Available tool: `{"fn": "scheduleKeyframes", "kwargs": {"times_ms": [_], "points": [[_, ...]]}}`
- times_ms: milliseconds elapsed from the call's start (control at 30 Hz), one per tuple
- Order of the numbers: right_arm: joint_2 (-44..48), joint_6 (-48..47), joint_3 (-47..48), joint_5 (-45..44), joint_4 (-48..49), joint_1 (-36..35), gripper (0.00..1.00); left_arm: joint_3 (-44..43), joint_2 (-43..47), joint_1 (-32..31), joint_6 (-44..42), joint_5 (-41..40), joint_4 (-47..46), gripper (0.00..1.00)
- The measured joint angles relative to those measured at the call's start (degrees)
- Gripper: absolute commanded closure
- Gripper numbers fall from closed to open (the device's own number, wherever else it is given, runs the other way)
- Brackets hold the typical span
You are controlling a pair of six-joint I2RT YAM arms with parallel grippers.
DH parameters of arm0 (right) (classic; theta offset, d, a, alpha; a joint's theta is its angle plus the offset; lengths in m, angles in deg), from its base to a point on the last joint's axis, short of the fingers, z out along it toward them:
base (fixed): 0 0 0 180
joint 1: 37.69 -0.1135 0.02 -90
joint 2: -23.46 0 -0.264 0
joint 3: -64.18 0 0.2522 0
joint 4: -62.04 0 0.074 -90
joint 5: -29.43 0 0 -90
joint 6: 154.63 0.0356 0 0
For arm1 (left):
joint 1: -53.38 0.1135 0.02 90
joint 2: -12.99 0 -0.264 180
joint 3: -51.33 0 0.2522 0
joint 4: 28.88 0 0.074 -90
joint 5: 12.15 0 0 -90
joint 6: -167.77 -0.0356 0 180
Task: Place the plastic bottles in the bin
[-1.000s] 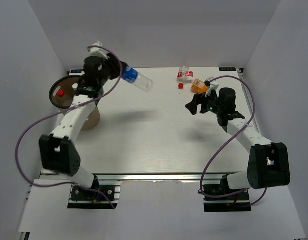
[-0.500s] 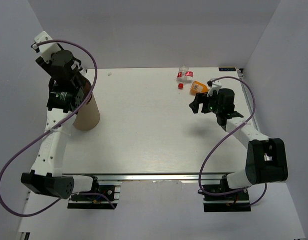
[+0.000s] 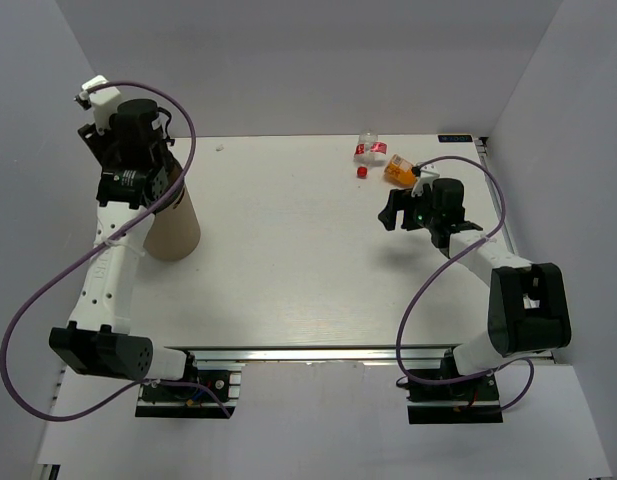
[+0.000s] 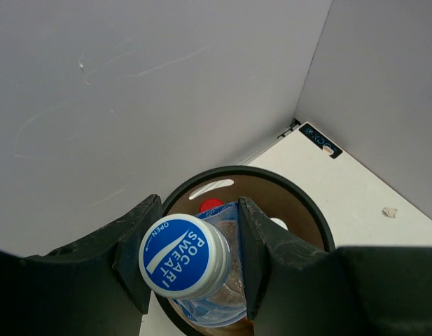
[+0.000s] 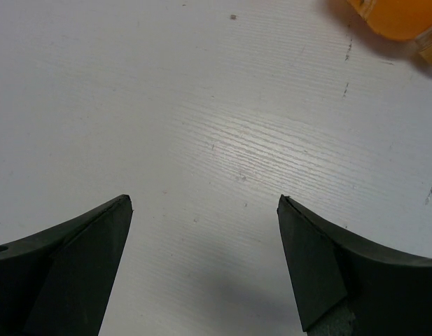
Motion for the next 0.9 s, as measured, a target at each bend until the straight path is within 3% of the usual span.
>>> {"fn": "scheduleKeyframes", "kwargs": {"times_ms": [333, 467, 500, 600, 633, 667, 900], "points": [[-0.1, 0.0, 0.3, -0.3, -0.9, 0.0, 0.11, 12.8, 0.3, 1.9, 5.1, 3.5, -4.2, 1.00], [-0.1, 0.0, 0.3, -0.7, -0.9, 0.0, 0.11, 16.3, 0.0, 2.6, 6.9, 5.9, -5.5, 0.79], [-0.1, -0.1, 0.3, -0.7, -0.9, 0.0, 0.11, 16.7, 0.0, 2.6, 7.4, 6.3, -5.8, 0.61], [-0.2, -0.1, 0.7, -0.8, -1.0, 0.1, 0.11, 17.7, -0.2, 2.7, 8.5, 6.9, -6.1, 0.27], [-0.4, -0.1, 1.1, -1.1, -1.2, 0.2, 0.11, 17.9, -0.4, 2.7, 8.8, 7.1, -6.1, 0.07], [-0.6, -0.2, 1.7, -1.3, -1.4, 0.2, 0.11, 18.0, -0.8, 2.7, 8.8, 7.4, -5.9, 0.02], [-3.5, -1.9, 9.6, -3.9, -2.6, 0.4, 0.11, 16.9, -4.0, 2.9, 9.7, 9.8, -4.7, 0.02]]}}
